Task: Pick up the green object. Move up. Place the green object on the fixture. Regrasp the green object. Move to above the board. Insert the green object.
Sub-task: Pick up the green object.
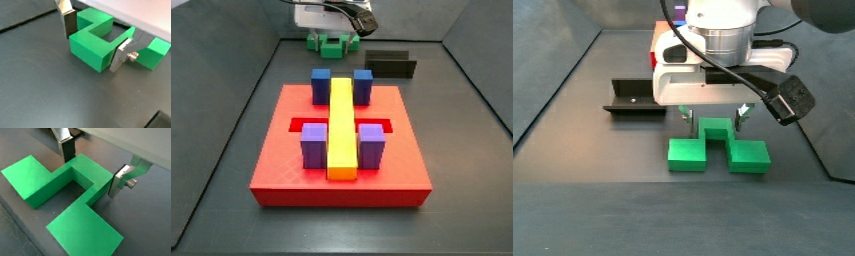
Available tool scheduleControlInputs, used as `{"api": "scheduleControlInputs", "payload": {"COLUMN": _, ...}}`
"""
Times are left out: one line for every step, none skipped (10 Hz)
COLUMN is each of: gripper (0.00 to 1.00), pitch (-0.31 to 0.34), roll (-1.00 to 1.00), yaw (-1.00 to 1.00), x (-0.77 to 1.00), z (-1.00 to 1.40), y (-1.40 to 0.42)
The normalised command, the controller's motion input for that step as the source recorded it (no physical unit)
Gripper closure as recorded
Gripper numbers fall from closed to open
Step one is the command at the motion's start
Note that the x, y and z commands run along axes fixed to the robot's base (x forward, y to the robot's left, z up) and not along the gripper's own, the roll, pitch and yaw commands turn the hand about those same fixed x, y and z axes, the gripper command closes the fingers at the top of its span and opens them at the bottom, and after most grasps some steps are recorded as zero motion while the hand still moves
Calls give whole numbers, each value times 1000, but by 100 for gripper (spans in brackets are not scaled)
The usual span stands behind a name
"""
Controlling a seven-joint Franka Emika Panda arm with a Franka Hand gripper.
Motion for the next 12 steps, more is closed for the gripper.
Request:
{"api": "scheduleControlInputs", "payload": {"gripper": 0, "pitch": -4, "roll": 0, "yaw": 0, "x": -23, "z": 0, "y": 0}}
{"api": "scheduleControlInputs", "payload": {"gripper": 0, "pitch": 0, "roll": 0, "yaw": 0, "x": -40, "z": -6, "y": 0}}
{"api": "scheduleControlInputs", "payload": {"gripper": 0, "pitch": 0, "roll": -49, "yaw": 49, "x": -86, "z": -151, "y": 51}}
{"api": "scheduleControlInputs", "payload": {"gripper": 0, "pitch": 0, "roll": -13, "yaw": 63, "x": -66, "z": -97, "y": 29}}
{"api": "scheduleControlInputs", "payload": {"gripper": 100, "pitch": 0, "roll": 0, "yaw": 0, "x": 0, "z": 0, "y": 0}}
{"api": "scheduleControlInputs", "payload": {"gripper": 100, "pitch": 0, "roll": 0, "yaw": 0, "x": 0, "z": 0, "y": 0}}
{"api": "scheduleControlInputs", "payload": {"gripper": 100, "pitch": 0, "roll": 0, "yaw": 0, "x": 0, "z": 0, "y": 0}}
{"api": "scheduleControlInputs", "payload": {"gripper": 100, "pitch": 0, "roll": 0, "yaw": 0, "x": 0, "z": 0, "y": 0}}
{"api": "scheduleControlInputs", "payload": {"gripper": 100, "pitch": 0, "roll": 0, "yaw": 0, "x": 0, "z": 0, "y": 0}}
{"api": "scheduleControlInputs", "payload": {"gripper": 100, "pitch": 0, "roll": 0, "yaw": 0, "x": 0, "z": 0, "y": 0}}
{"api": "scheduleControlInputs", "payload": {"gripper": 100, "pitch": 0, "roll": 0, "yaw": 0, "x": 0, "z": 0, "y": 0}}
{"api": "scheduleControlInputs", "payload": {"gripper": 100, "pitch": 0, "roll": 0, "yaw": 0, "x": 0, "z": 0, "y": 0}}
